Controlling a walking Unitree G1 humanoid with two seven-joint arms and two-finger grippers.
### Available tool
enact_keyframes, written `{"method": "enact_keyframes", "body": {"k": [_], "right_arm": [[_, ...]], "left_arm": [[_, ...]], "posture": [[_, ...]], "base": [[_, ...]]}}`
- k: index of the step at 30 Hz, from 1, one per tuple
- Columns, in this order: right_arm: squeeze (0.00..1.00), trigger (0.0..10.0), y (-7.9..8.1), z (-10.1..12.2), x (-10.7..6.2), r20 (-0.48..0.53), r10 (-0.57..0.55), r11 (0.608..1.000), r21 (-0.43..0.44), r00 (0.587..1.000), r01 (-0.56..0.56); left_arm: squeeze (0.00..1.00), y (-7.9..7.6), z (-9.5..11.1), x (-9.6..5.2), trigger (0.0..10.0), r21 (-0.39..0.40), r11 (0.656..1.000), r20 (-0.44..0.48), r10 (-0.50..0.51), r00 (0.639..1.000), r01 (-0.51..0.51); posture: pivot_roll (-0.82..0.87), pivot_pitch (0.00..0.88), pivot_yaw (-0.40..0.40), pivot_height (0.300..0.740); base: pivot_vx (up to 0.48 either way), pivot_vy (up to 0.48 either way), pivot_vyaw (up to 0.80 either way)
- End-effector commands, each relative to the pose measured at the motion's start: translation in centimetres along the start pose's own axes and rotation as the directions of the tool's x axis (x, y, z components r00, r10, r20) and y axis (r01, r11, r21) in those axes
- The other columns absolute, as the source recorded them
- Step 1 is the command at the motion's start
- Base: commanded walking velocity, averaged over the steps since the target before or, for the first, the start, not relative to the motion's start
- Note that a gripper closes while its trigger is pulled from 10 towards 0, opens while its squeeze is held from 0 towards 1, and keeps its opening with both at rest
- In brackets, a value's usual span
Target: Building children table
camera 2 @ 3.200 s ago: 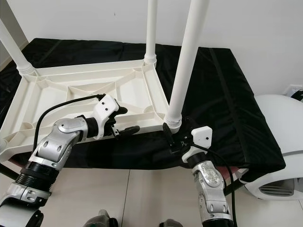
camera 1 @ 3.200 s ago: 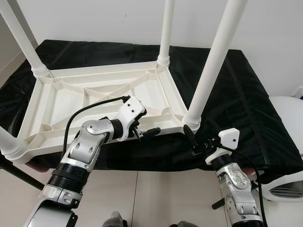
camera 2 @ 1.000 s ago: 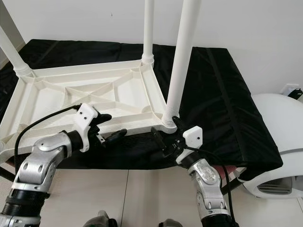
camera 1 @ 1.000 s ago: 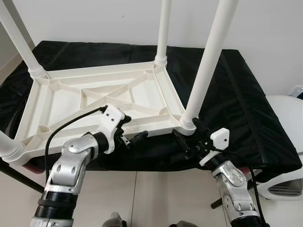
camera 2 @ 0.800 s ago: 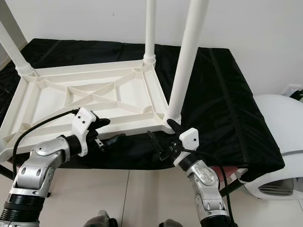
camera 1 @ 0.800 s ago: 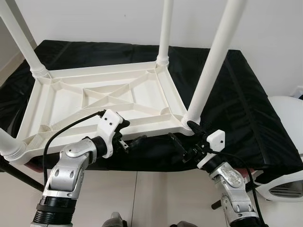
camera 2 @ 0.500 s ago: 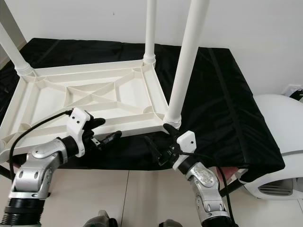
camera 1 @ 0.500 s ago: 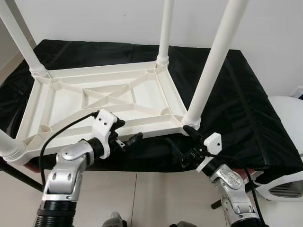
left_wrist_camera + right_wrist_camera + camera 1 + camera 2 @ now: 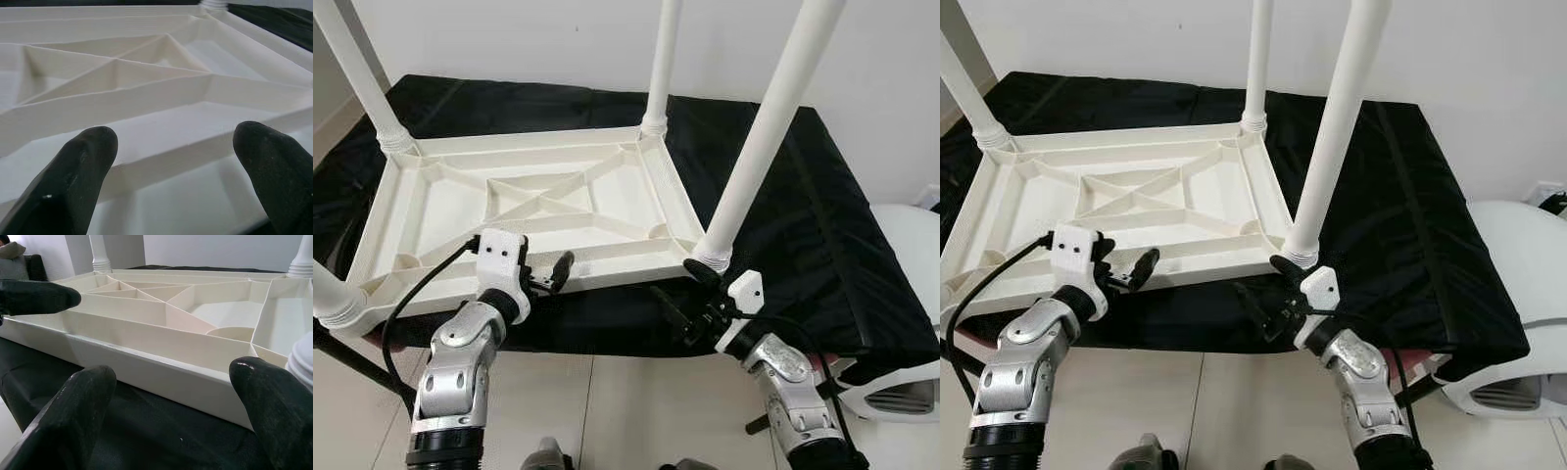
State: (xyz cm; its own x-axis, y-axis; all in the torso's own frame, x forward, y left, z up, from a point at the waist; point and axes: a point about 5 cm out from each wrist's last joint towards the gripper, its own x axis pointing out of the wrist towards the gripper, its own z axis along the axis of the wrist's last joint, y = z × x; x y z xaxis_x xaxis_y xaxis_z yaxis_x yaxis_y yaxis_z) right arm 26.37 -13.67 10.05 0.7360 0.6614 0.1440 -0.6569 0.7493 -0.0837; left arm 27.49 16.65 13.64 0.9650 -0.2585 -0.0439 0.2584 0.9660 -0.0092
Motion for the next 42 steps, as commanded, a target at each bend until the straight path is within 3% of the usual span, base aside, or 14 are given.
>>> {"method": "enact_keyframes", "body": {"k": [1,11,16,19,22,30,33,37,39,42], "right_arm": [[0.0,10.0,0.0,-0.1,0.3,0.008,0.0,1.0,0.007,1.0,0.0],[0.0,10.0,-0.1,-0.1,1.0,0.031,-0.031,0.999,0.009,0.999,0.031],[0.0,10.0,-1.3,-0.2,0.9,0.033,-0.118,0.993,-0.019,0.992,0.119],[0.0,10.0,-2.6,-0.3,0.6,0.032,-0.236,0.971,-0.02,0.971,0.237],[0.0,10.0,-2.6,-0.3,0.6,0.032,-0.236,0.971,-0.02,0.971,0.237],[0.0,10.0,-3.7,-0.6,-0.1,0.026,-0.343,0.939,-0.03,0.939,0.343],[0.0,10.0,-5.0,-0.7,-0.8,0.014,-0.443,0.895,-0.061,0.897,0.443],[0.0,10.0,-5.4,-0.8,-1.0,0.013,-0.467,0.882,-0.067,0.884,0.467],[0.0,10.0,-6.2,-0.9,-1.4,0.009,-0.525,0.848,-0.077,0.851,0.524],[0.0,10.0,-6.4,-0.8,-1.4,0.017,-0.541,0.837,-0.082,0.841,0.541]], "left_arm": [[0.0,0.2,-0.1,-0.3,10.0,0.018,0.998,0.016,0.055,0.998,-0.055],[0.0,-0.2,-0.7,-0.4,10.0,0.004,0.994,0.034,0.109,0.993,-0.109],[0.0,-0.3,-0.5,-0.2,10.0,0.006,0.994,0.043,0.113,0.993,-0.113],[0.0,-0.4,-0.3,0.0,10.0,0.007,0.994,0.056,0.108,0.993,-0.109],[0.0,-0.4,-0.3,0.0,10.0,0.007,0.994,0.056,0.108,0.993,-0.109],[0.0,-0.7,0.0,0.4,10.0,0.012,0.996,0.072,0.082,0.994,-0.084],[0.0,-0.8,0.2,0.8,10.0,0.023,0.998,0.081,0.064,0.995,-0.066],[0.0,-0.8,0.2,0.8,10.0,0.025,0.998,0.083,0.06,0.995,-0.062],[0.0,-0.8,0.2,1.0,10.0,0.032,0.998,0.083,0.057,0.995,-0.059],[0.0,-0.5,0.2,1.2,10.0,0.039,0.997,0.086,0.062,0.994,-0.066]], "posture": [[0.09,0.004,-0.052,0.74],[0.09,0.0,-0.054,0.74],[0.09,0.0,-0.05,0.74],[0.08,0.0,-0.049,0.74],[0.08,0.0,-0.049,0.74],[0.07,0.0,-0.044,0.74],[0.07,0.0,-0.045,0.74],[0.07,0.0,-0.045,0.74],[0.07,0.0,-0.046,0.74],[0.07,0.003,-0.049,0.74]], "base": [[0.0,0.0,0.0],[0.0,0.0,0.0],[0.0,0.0,0.0],[0.0,0.0,0.0],[0.0,0.0,0.0],[0.0,0.0,0.0],[0.0,0.0,0.0],[0.0,0.0,0.0],[0.0,0.0,0.0],[0.0,0.0,0.0]]}}
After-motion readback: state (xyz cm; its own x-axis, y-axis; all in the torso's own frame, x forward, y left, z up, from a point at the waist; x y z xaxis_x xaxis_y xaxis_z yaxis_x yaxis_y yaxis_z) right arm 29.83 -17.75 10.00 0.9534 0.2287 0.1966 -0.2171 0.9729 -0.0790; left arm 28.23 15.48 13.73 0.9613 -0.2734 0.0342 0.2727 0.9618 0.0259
